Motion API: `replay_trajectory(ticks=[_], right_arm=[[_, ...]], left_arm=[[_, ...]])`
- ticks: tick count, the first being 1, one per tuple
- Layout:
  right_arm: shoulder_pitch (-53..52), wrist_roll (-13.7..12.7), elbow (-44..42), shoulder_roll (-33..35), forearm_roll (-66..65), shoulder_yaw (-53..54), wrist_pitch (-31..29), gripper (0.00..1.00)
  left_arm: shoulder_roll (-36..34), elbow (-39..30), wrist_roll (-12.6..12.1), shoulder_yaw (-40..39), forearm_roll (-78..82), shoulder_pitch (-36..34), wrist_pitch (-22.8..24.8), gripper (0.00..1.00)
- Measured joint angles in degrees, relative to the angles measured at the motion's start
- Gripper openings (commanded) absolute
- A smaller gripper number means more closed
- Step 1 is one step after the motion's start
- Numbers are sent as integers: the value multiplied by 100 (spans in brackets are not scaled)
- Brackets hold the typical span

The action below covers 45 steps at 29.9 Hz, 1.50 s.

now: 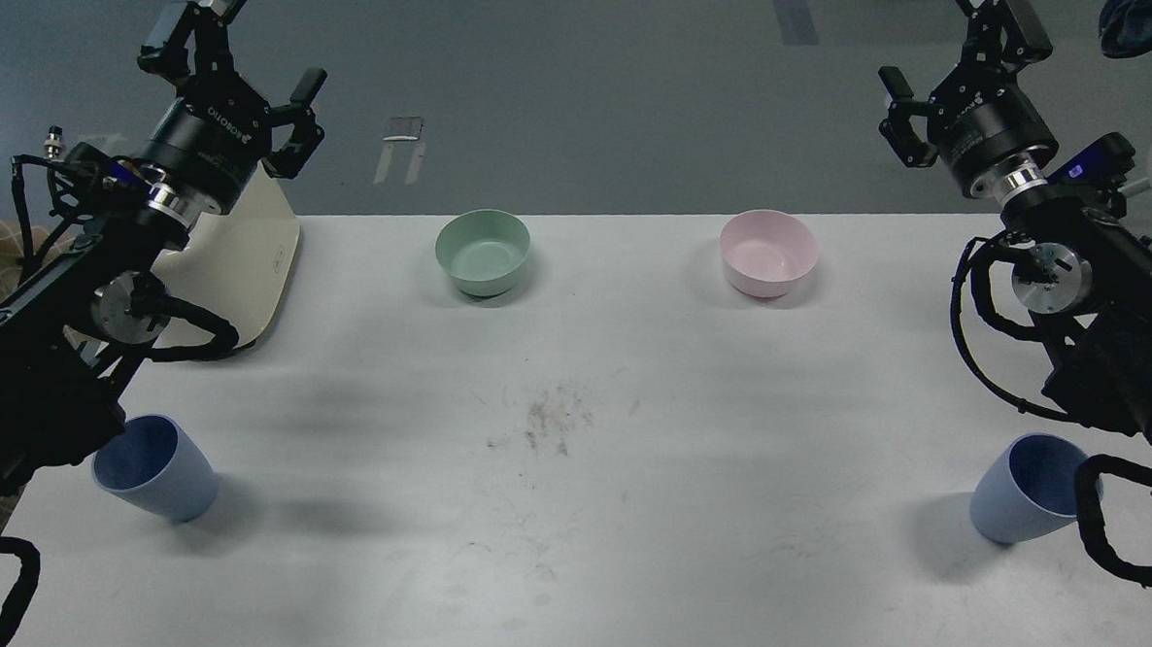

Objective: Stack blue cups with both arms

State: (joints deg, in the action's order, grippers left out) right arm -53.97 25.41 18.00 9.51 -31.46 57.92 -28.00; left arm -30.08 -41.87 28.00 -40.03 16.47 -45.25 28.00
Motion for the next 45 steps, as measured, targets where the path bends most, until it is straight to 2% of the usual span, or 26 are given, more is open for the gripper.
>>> replay_trajectory(ticks=[5,9,15,20,26,31,36,39,45], right_arm=[[1,0,13,67,0,16,0,100],[1,0,40,128,0,16,0,100],[42,0,217,291,0,0,0,100],[69,0,416,462,1,-5,0,100],[270,-1,745,650,0,-10,0,100],[420,-3,936,755,0,-10,0,100],[514,-3,1073,789,0,-10,0,100],[556,-4,1109,787,0,-10,0,100],[617,-9,1179,773,0,-10,0,100]], left_arm=[[-213,-206,0,-35,624,-58,0,98],[-632,-658,0,-35,944,-78,1,98],[-1704,-1521,0,-59,1911,-79,2,98],[-3032,-2554,0,-87,3140,-10,0,98],[-4609,-3446,0,95,4834,58,0,97],[-5664,-3754,2,1090,5972,112,-75,98],[-6246,-3789,2,2391,6700,114,-854,98],[-6367,-3788,2,3023,6853,114,-1222,98],[-6169,-3774,0,3717,6900,114,-1557,98]])
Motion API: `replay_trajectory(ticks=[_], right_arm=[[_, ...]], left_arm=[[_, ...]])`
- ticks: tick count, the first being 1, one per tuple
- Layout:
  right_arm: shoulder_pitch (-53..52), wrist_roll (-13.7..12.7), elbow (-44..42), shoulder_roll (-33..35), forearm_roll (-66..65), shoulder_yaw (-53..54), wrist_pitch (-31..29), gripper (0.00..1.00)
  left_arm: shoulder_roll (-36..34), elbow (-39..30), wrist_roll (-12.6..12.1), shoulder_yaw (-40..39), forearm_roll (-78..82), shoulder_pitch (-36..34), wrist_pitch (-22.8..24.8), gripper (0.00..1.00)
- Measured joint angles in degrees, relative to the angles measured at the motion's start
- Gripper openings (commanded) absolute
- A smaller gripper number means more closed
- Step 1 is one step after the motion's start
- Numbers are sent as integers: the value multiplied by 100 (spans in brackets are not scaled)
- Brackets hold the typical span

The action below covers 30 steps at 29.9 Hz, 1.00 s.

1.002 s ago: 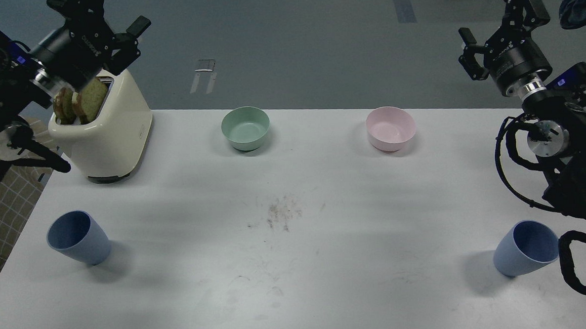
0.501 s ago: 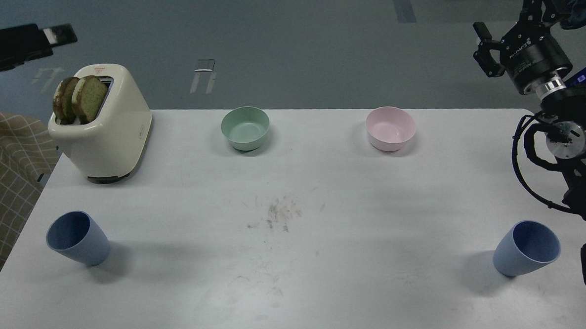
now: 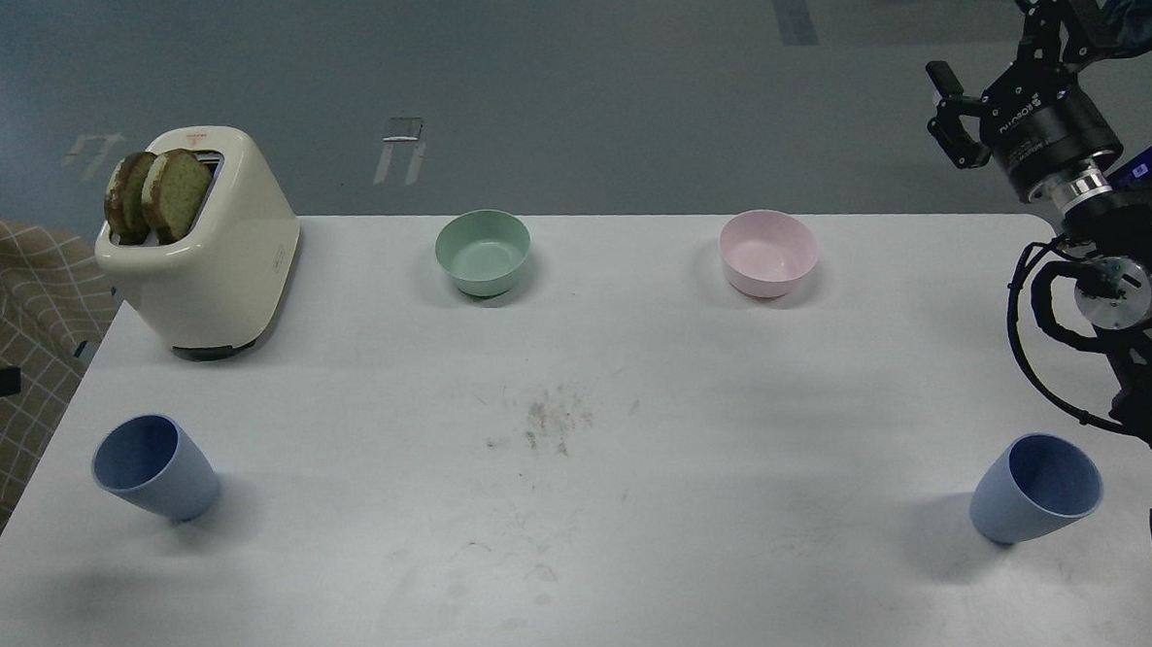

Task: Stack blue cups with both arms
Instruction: 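Reach the left gripper down to the blue cup nearest it and grasp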

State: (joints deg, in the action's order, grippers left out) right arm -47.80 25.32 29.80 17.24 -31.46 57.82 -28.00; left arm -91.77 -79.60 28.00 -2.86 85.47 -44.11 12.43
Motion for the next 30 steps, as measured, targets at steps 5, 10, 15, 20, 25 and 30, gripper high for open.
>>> replay_trajectory(ticks=[5,10,15,20,25,30], right_arm=[[29,0,1,19,0,1,0,100],[87,0,6,17,0,1,0,100],[126,4,4,13,0,5,0,100],[143,7,1,29,0,7,0,100],[190,8,0,29,-8,10,0,100],[219,8,-1,28,-7,10,0,100]], left_arm=[[331,21,0,121,11,1,-29,98],[714,139,0,143,14,15,-32,98],[1034,357,0,145,39,44,-27,98],[1164,475,0,134,122,299,-23,97],[1261,482,0,128,134,333,-22,92],[1283,491,0,128,133,352,-22,63]])
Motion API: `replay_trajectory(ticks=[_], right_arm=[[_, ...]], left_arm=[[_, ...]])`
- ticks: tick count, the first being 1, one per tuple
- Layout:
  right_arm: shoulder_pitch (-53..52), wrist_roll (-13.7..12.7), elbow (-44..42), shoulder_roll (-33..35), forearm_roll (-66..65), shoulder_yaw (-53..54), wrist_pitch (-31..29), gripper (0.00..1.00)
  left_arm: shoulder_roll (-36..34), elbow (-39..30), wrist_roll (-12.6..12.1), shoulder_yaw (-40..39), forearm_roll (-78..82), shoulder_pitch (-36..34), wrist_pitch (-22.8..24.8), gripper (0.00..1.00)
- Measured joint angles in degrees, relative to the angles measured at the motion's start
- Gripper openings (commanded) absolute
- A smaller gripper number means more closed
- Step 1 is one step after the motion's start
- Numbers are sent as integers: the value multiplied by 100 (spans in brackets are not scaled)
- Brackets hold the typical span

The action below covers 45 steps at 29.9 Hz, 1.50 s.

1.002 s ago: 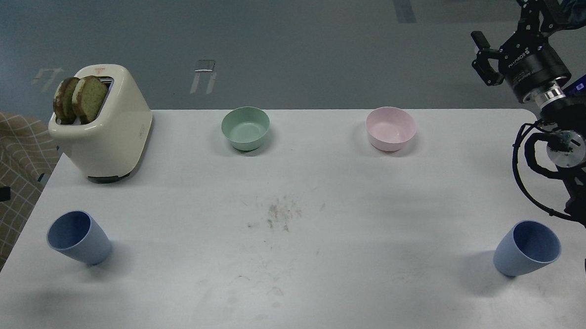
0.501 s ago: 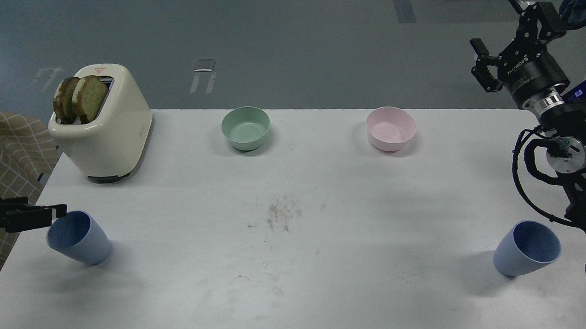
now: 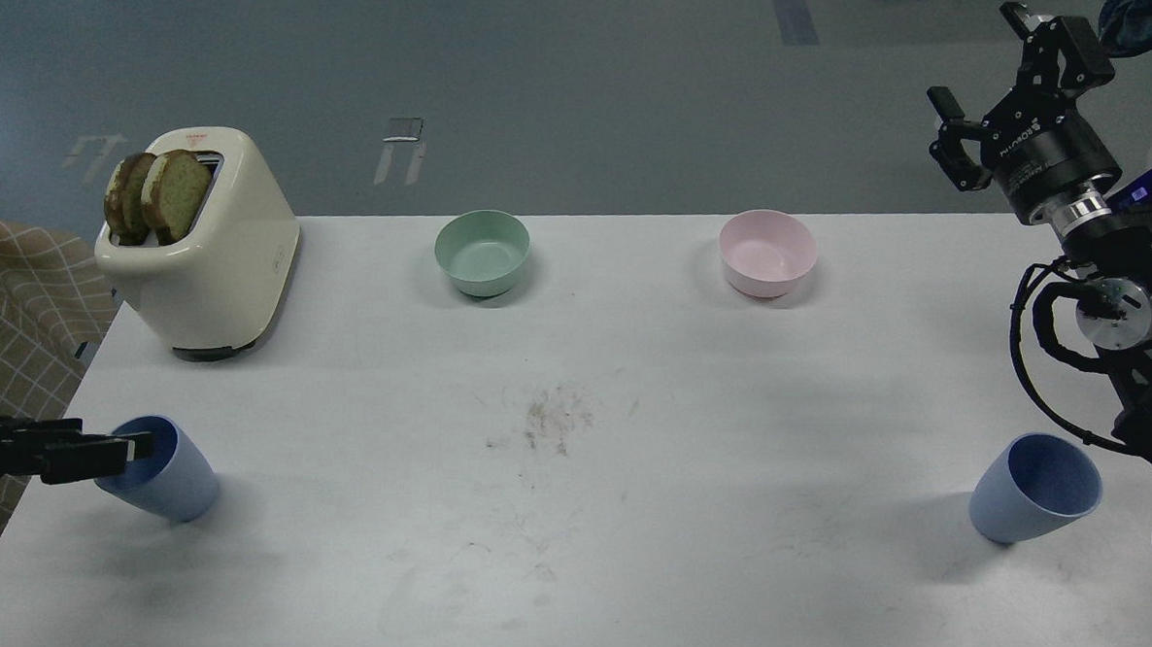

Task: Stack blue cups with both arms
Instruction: 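Reach the left gripper down to the blue cup nearest it and grasp, then lift the blue cup with the left gripper and set it mid-table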

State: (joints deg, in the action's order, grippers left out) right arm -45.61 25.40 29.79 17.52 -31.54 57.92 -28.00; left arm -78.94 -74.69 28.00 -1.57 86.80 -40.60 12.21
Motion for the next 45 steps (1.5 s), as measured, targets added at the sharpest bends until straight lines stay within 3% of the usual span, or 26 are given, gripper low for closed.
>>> replay_trajectory(ticks=[6,8,12,30,38,45], right_arm=[[16,0,3,13,7,0,0,100],[34,0,59,33,8,0,0,100],[112,0,243,75,7,0,0,100],[96,0,400,192,-2,36,0,100],[-739,-23,524,331,-46,-6,0,100],[-1701,-34,372,320,-60,-538,0,100]], left_arm=[[64,110,0,6,0,44,0,37],[127,165,0,8,0,62,0,33],[208,231,0,8,1,74,0,0],[21,-21,0,-203,454,-268,-162,0],[-80,-1065,1,-266,905,-1947,130,0],[1096,-1341,0,-257,1098,-3160,1136,0]])
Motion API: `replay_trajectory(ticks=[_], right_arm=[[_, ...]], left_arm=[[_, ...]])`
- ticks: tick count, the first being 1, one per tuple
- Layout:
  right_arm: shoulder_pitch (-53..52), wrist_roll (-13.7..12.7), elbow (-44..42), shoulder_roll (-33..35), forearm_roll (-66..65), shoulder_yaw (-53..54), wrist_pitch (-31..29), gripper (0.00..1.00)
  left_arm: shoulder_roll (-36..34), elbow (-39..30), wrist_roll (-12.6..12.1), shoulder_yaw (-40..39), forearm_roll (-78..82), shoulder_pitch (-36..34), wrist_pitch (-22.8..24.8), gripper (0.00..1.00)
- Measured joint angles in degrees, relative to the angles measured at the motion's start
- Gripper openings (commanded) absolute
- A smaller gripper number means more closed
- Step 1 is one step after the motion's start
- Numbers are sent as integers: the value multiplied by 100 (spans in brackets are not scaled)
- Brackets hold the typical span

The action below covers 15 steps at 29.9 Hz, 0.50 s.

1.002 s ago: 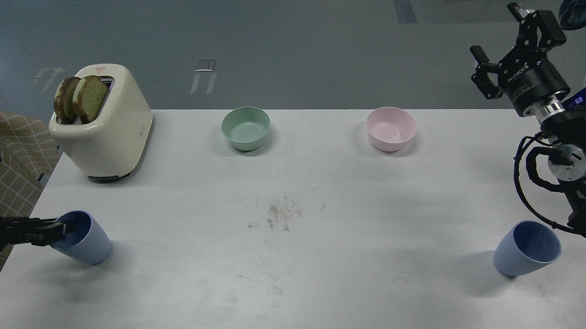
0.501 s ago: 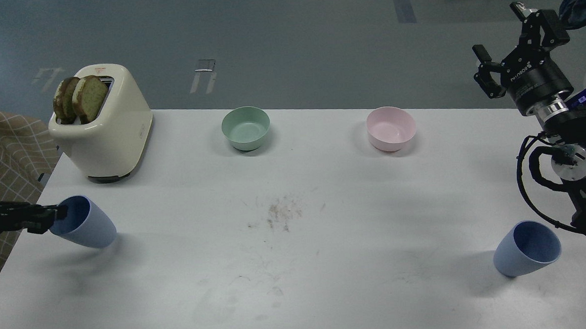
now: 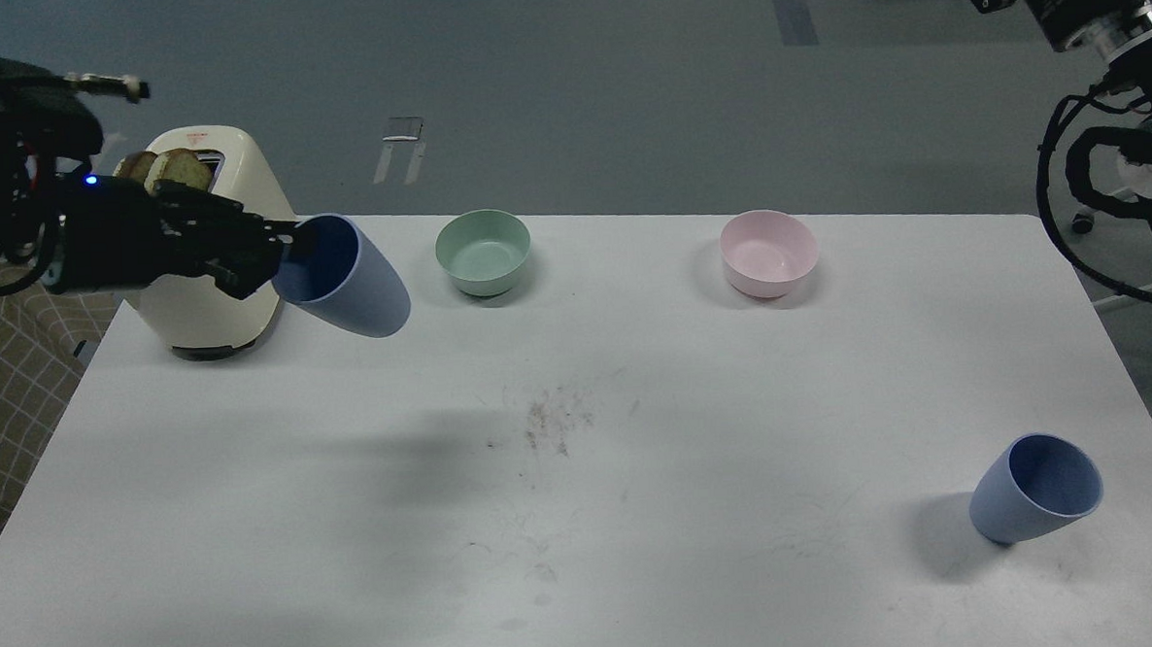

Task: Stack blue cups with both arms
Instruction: 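Lift the blue cup with the left gripper and set it mid-table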

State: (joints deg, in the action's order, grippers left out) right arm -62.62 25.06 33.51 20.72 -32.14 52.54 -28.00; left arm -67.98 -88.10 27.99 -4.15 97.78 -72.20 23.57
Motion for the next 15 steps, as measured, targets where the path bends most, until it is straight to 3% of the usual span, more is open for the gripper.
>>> replay_trajectory(ticks=[7,15], right_arm=[[-609,5,-21,5,3,-367,0,100],[-771,0,-27,87,22,-457,-1,100]], left_arm=[[1460,111,0,29,16,-174,182,0],[3084,747,-1,75,26,-105,431,0]])
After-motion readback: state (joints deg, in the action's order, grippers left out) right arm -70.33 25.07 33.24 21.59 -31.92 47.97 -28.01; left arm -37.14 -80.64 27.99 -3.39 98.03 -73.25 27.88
